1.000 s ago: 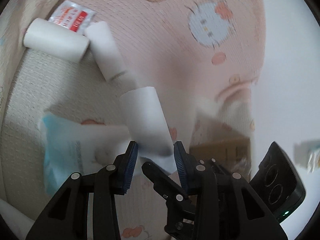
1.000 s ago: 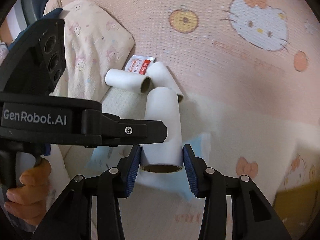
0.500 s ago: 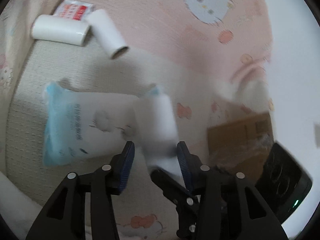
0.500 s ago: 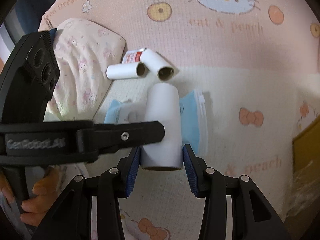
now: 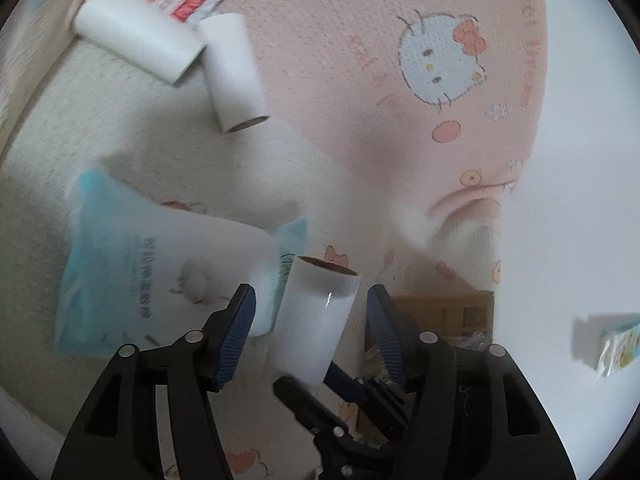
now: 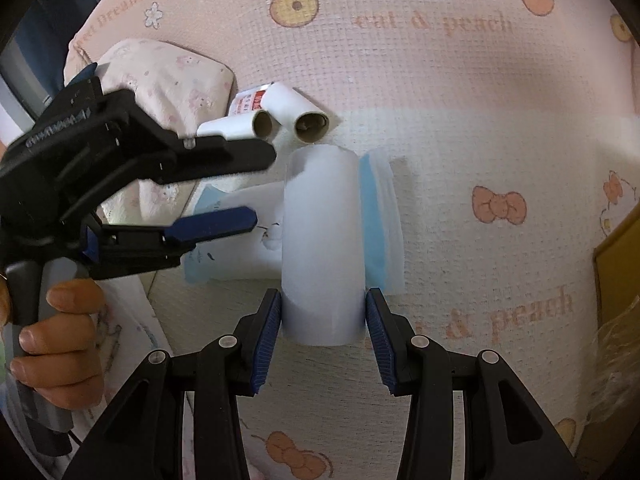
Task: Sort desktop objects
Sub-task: 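Carry the held white roll with the right gripper to the cardboard box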
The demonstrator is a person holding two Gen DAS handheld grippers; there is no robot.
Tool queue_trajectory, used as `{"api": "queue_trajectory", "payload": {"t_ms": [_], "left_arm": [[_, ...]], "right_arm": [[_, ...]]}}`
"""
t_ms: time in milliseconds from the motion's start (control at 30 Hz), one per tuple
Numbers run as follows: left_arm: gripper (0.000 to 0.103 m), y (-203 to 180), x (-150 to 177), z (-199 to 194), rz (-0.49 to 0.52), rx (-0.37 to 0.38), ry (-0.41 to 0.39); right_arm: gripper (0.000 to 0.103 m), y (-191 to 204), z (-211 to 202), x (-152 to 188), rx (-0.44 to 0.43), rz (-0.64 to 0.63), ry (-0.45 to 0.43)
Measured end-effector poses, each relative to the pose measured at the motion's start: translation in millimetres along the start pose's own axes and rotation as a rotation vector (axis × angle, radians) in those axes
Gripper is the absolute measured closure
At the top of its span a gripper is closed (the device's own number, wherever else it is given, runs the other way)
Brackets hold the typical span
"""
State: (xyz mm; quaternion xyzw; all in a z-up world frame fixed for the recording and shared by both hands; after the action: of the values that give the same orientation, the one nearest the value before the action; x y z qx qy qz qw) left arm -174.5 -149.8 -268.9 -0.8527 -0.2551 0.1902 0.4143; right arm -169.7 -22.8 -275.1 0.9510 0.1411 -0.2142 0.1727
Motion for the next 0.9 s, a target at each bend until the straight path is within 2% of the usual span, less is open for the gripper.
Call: {"api": "queue_trajectory", "payload": {"t_ms": [133, 200, 333, 433, 633, 833, 900], "left_arm": [[0.040, -7, 6, 18, 0.094, -0.086, 0.021], [0.040, -11, 11, 26, 0.132, -0.105, 0.037], [0.057, -17, 22, 28, 0.221, -0.136, 0.045], [0.058, -21, 25, 28, 0.262, -0.152, 0.038], [0.058, -50, 40, 20, 0.388, -0.128, 0.008], [0.058, -98, 69, 8, 0.571, -0.123, -0.049], [0.059, -111, 76, 7, 0.596, -0.119, -0.056]], "right_arm": [[0.062, 1, 5, 3, 0.000, -0.004, 0.013], [0.062, 0, 7, 4, -0.003, 0.002, 0.013], [0.062, -3, 7, 7, -0.038, 0.037, 0.015], [0.062, 0, 5, 10, -0.019, 0.008, 0.031], [0.062, -2, -8, 14, 0.009, -0.015, 0.015], [0.062, -9, -47, 17, 0.052, -0.054, -0.046], [0.062, -12, -58, 19, 0.070, -0.059, -0.066]]}}
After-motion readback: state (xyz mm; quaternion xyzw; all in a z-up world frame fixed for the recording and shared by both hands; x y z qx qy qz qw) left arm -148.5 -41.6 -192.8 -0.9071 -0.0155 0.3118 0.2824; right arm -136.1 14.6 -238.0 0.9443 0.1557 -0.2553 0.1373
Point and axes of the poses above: each gripper's, at about its wrist camera, not at the fingertips, and z roughly the way its jaws point, y to its left, x to its underside, the point moved 9 cm from there along z, roughly the way its jaws point
